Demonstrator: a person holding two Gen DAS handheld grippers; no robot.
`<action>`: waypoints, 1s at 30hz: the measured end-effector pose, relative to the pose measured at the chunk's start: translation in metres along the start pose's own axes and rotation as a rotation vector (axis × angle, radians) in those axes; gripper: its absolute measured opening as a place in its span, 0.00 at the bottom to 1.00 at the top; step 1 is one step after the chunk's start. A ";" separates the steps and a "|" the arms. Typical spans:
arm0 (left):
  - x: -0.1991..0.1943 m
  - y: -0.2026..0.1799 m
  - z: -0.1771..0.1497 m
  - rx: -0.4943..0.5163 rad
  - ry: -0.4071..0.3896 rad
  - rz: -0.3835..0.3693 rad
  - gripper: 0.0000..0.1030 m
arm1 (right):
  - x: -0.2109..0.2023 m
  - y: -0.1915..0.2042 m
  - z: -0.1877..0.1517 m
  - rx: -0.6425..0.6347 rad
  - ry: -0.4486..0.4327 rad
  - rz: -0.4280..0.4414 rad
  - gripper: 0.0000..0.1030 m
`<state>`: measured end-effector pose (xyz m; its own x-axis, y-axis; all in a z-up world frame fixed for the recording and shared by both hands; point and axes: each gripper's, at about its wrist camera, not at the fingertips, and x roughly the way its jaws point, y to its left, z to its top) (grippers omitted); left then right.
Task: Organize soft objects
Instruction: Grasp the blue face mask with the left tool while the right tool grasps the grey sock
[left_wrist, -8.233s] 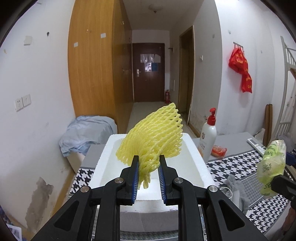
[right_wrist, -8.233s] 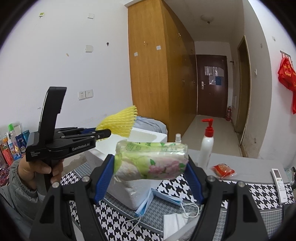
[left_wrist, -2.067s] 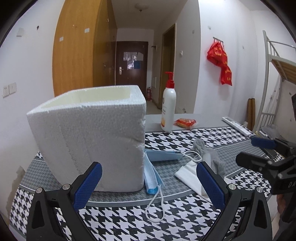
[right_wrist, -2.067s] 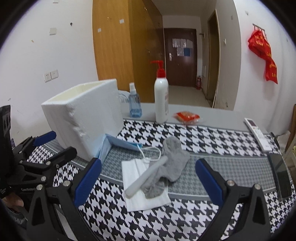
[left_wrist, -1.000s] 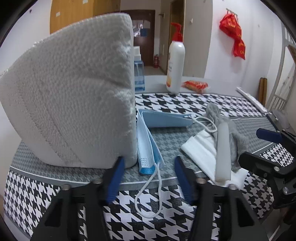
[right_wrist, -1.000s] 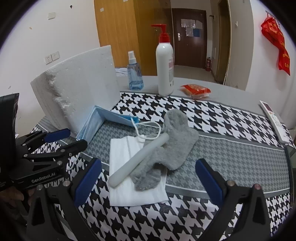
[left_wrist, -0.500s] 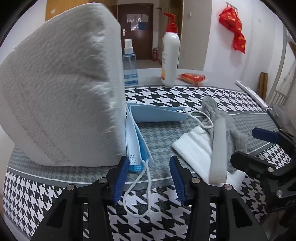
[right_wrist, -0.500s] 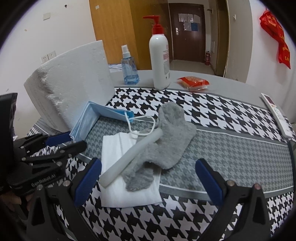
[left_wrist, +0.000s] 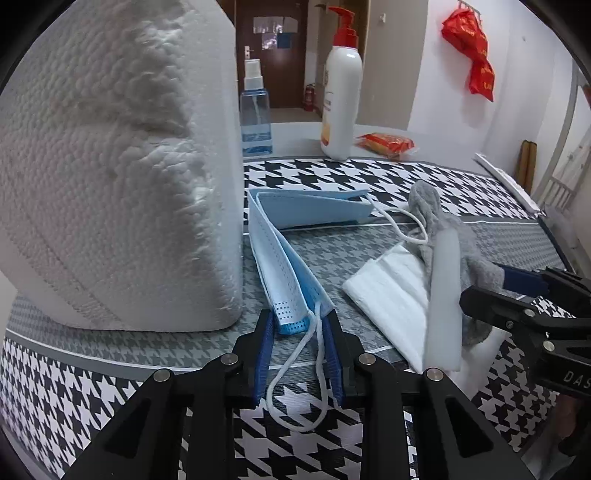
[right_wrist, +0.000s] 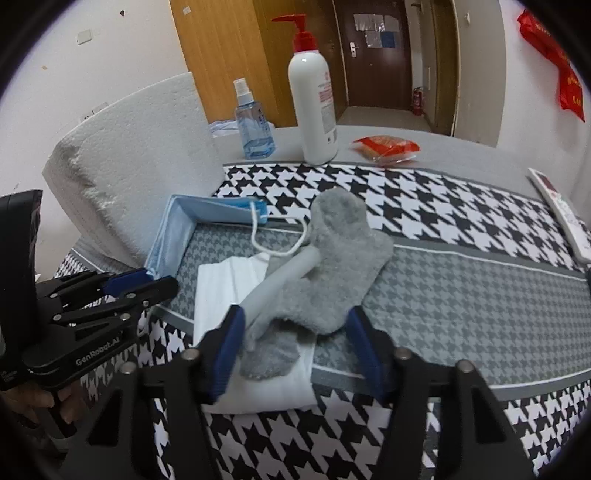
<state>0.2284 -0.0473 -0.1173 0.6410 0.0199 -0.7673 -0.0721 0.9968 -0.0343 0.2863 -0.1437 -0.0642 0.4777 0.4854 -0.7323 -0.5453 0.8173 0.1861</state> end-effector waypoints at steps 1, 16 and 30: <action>0.000 -0.001 0.000 0.003 0.002 -0.004 0.23 | 0.001 0.001 0.000 -0.005 0.004 0.002 0.46; -0.011 -0.005 -0.002 0.040 -0.040 -0.028 0.07 | -0.008 -0.003 -0.007 -0.007 0.002 -0.010 0.17; -0.042 -0.014 -0.030 0.094 -0.030 -0.058 0.07 | -0.050 -0.006 -0.030 0.003 -0.019 -0.070 0.17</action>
<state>0.1799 -0.0640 -0.1040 0.6648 -0.0376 -0.7461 0.0369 0.9992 -0.0175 0.2450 -0.1819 -0.0488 0.5277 0.4328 -0.7309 -0.5078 0.8505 0.1370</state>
